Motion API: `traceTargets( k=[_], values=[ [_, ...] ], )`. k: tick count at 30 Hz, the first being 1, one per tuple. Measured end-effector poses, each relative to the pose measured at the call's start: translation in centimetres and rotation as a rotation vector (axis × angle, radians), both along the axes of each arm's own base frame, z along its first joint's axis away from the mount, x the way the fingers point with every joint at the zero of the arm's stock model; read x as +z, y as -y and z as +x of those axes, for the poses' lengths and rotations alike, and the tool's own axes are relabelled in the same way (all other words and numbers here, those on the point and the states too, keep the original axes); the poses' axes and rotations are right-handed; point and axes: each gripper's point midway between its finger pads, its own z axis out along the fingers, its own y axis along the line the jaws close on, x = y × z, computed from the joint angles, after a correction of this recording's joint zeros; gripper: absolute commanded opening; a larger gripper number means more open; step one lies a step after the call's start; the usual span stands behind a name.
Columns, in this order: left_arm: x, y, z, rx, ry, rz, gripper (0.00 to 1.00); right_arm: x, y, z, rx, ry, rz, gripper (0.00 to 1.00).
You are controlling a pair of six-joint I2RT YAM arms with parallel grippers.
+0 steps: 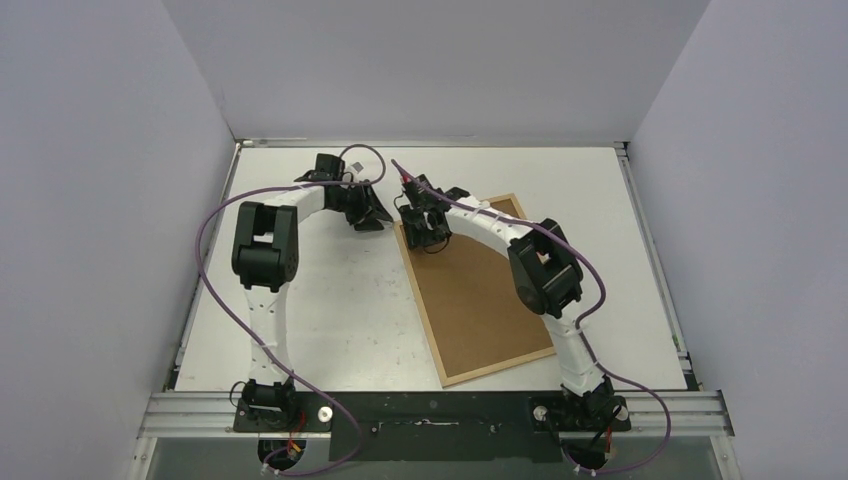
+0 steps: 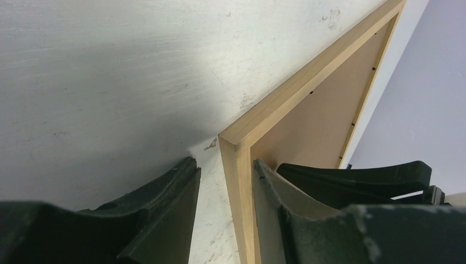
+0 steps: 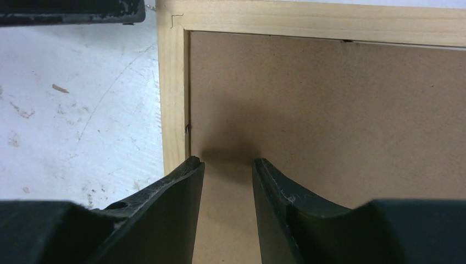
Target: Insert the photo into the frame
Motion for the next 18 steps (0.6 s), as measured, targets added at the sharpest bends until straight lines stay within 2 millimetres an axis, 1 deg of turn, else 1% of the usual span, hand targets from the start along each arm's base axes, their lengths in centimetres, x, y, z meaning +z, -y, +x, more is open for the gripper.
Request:
traceTargets(
  k=[4,8,12,14,16,18],
  values=[
    [-0.2,0.1,-0.1,-0.004,-0.003,0.004,0.33,-0.3,-0.2,0.4,0.0,0.002,-0.004,0.4],
    [-0.5,0.3,-0.4,-0.005,-0.016,0.02,0.28,0.4,-0.6,0.9,0.002,0.021,0.01,0.41],
    [-0.7,0.7,-0.8,-0.013,-0.026,0.023,0.27,0.7,-1.1,1.5,0.001,0.035,0.019,0.41],
    [-0.7,0.8,-0.9,-0.016,-0.028,0.024,0.26,0.3,-1.3,1.8,0.001,0.035,0.017,0.41],
    [-0.8,0.9,-1.0,-0.018,-0.029,0.025,0.26,-0.5,-1.5,2.0,-0.003,0.029,0.014,0.4],
    [-0.9,0.9,-1.0,-0.017,-0.032,0.025,0.25,-0.4,-1.5,2.3,0.0,0.038,0.012,0.39]
  ],
)
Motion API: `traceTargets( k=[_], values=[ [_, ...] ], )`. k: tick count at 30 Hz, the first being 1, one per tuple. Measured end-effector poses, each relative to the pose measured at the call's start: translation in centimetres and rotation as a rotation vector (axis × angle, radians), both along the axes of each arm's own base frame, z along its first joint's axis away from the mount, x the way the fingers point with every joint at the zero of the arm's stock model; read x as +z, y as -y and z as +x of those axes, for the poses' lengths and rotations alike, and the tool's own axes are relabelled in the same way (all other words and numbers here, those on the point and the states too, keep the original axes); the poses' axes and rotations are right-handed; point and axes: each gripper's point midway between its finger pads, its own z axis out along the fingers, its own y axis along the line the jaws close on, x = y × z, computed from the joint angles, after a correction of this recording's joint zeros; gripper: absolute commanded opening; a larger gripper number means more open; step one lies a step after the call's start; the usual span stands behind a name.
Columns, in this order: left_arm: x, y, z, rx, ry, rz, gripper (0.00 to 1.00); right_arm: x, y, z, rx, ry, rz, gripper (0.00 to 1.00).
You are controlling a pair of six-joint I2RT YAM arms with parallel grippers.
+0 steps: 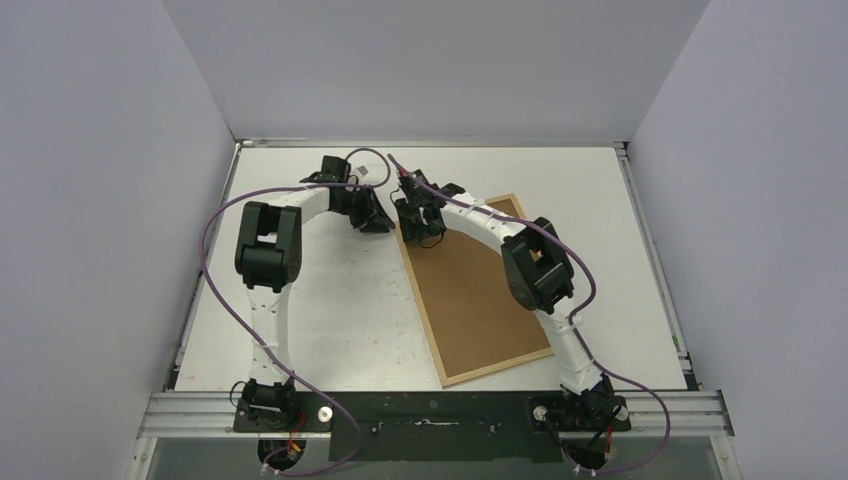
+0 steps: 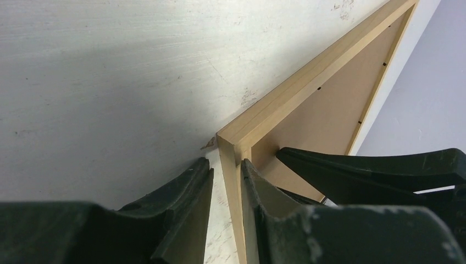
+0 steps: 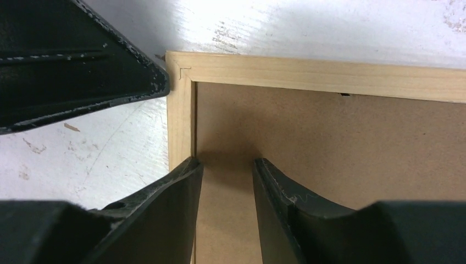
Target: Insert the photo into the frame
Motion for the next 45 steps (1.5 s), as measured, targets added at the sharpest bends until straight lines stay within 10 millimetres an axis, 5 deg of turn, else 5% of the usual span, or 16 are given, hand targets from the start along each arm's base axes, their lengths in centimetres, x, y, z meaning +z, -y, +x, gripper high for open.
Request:
traceTargets(
  k=[28,45],
  values=[
    [-0.29,-0.12,-0.01,0.004,-0.017,0.01,0.23,-0.23,0.05,-0.15,0.05,-0.017,0.033,0.43],
    [-0.3,-0.12,-0.02,0.004,-0.021,0.011,0.23,-0.29,-0.29,-0.33,0.131,0.027,-0.01,0.33]
  ],
)
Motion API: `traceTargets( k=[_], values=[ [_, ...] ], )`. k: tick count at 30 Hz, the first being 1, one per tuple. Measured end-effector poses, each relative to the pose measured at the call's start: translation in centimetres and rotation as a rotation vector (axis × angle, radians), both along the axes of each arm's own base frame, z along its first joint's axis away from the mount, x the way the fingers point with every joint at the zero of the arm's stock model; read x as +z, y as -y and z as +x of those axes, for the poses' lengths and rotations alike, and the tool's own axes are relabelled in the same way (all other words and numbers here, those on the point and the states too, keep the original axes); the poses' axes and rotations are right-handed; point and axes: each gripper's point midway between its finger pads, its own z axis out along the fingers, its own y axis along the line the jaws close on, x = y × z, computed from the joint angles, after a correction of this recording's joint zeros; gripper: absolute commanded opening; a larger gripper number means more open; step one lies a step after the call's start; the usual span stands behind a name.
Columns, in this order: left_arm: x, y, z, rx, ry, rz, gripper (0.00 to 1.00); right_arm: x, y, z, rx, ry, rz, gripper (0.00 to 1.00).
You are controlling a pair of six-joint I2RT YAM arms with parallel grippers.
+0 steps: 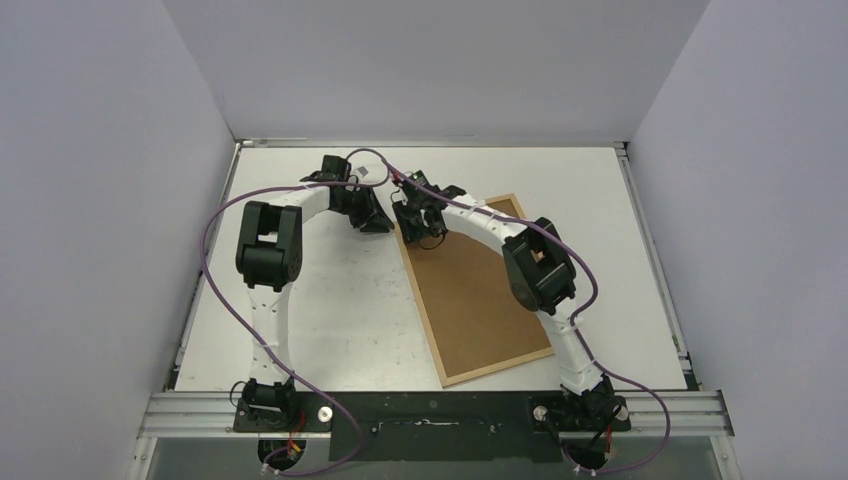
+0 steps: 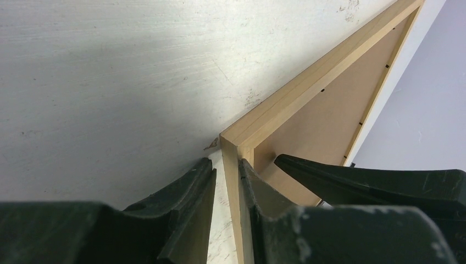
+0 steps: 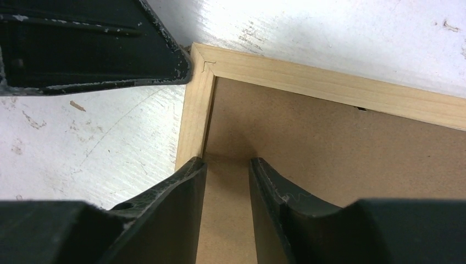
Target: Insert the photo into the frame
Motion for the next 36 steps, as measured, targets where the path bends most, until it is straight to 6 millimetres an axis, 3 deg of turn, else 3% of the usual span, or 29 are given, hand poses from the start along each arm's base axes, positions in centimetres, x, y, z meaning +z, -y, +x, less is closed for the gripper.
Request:
traceTargets(
  k=[8,19,36],
  values=[
    [-0.05,0.03,0.02,0.0,-0.004,-0.001,0.23,-0.36,0.49,0.04,0.007,0.028,-0.011,0.25],
    [-0.06,0.03,0.02,0.0,-0.006,-0.001,0.23,-0.24,0.35,0.06,0.001,0.024,0.029,0.41],
    [-0.06,0.02,0.01,0.0,-0.007,0.0,0.23,-0.22,0.36,-0.08,0.033,-0.003,0.08,0.39]
  ],
)
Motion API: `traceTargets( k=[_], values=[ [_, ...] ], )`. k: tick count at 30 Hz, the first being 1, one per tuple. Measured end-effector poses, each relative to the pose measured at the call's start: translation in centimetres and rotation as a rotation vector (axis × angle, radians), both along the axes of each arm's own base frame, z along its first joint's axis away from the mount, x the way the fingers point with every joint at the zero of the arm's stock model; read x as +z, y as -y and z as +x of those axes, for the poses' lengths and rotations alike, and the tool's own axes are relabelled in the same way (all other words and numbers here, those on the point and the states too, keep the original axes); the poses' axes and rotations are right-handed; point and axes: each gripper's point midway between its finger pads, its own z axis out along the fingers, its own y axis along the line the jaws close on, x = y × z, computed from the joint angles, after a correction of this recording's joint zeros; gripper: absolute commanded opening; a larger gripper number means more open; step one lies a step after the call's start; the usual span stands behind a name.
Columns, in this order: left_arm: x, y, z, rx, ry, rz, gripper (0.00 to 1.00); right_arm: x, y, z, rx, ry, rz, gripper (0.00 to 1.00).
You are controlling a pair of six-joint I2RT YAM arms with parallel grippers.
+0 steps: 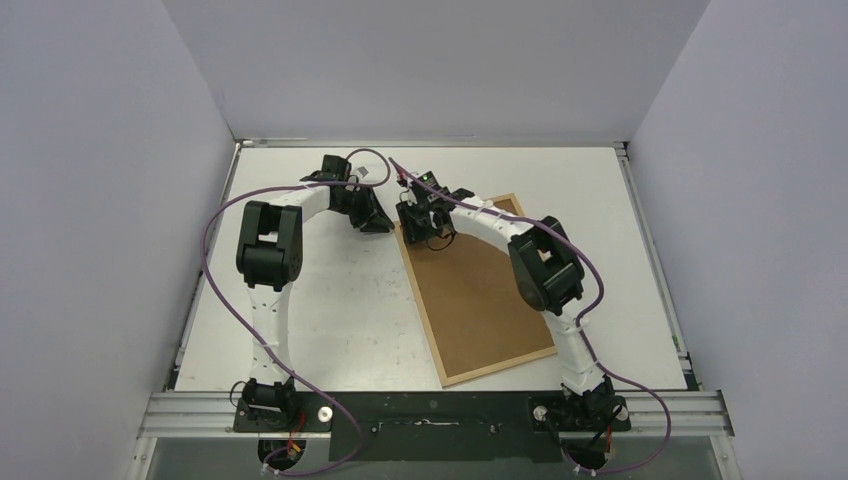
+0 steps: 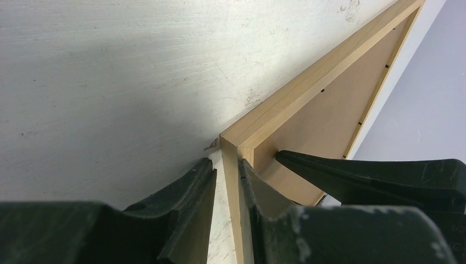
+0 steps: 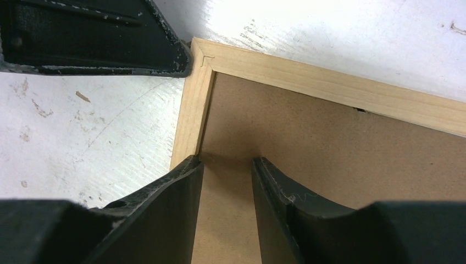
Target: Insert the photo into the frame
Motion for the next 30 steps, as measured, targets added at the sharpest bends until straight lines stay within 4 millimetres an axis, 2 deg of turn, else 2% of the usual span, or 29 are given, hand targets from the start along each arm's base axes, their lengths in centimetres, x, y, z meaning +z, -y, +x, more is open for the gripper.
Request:
traceTargets(
  k=[9,16,19,30],
  values=[
    [0.0,0.0,0.0,0.0,0.0,0.0,0.23,-0.03,-0.02,-0.06,0.008,0.038,-0.062,0.37],
    [0.0,0.0,0.0,0.0,0.0,0.0,0.23,-0.26,0.23,-0.06,0.001,0.055,-0.113,0.28],
    [0.0,0.0,0.0,0.0,0.0,0.0,0.23,-0.31,0.36,0.02,-0.002,0.06,-0.131,0.27],
    [0.0,-0.01,0.02,0.0,-0.002,-0.002,0.23,-0.23,0.15,-0.08,-0.009,0.045,-0.118,0.38]
  ],
)
